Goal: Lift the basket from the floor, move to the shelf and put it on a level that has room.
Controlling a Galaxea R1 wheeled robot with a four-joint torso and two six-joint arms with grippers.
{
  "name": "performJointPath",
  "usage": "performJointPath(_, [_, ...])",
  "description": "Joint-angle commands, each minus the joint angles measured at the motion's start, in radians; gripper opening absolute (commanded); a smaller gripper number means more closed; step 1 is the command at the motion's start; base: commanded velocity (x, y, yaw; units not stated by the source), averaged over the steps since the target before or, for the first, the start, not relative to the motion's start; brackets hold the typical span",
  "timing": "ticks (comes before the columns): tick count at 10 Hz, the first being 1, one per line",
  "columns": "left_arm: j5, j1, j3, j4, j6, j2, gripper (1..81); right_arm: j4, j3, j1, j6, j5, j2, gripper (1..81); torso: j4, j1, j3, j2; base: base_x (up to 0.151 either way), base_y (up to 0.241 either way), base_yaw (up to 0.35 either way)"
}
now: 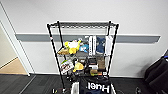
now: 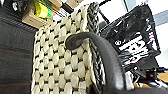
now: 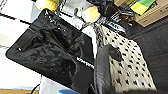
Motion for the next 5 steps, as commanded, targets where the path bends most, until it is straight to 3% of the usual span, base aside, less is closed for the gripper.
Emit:
performJointPath(1, [0.005, -0.119, 0.045, 0.013, 0.014, -0.024, 1.0, 0.015, 0.033, 0.112, 0.011, -0.005, -0.038, 1.0, 0.000, 0.000, 0.000, 0.000, 0.000, 0.000, 0.000])
performJointPath(5, [0.004, -0.119, 0.043, 0.013, 0.014, -0.017, 1.0, 0.013, 0.029, 0.112, 0.009, -0.005, -0.034, 1.0, 0.000, 0.000, 0.040, 0.000, 0.000, 0.000, 0.000])
